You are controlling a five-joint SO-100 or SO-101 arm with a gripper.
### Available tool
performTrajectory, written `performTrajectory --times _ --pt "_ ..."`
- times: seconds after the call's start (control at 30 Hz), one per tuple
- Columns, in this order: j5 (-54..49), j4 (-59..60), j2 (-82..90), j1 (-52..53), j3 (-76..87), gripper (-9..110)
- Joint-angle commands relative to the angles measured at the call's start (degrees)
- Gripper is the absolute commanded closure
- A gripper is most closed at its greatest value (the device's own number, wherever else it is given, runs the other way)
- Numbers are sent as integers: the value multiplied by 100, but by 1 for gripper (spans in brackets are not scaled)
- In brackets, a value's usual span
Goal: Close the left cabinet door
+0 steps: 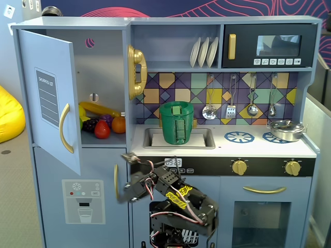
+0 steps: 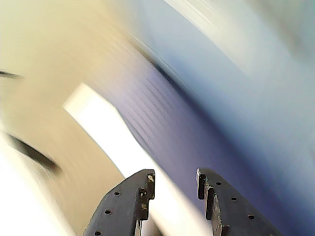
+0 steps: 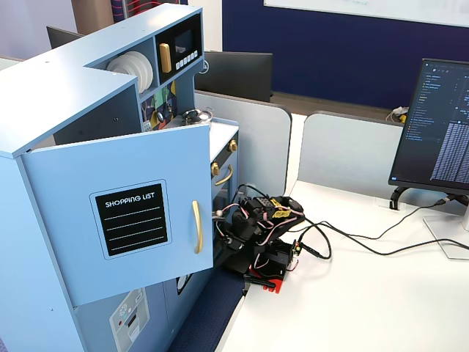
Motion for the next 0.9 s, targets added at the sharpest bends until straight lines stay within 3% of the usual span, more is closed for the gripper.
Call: performTrajectory --times 0.0,0.13,0.53,0.87 --pt "-1002 -1046 88 -1591 -422 102" --pt "-1626 -642 202 -2452 -554 102" --pt "-3806 -1828 -1081 -3103 -1292 102" --pt "-4324 -3146 -2856 -3454 -2259 101"
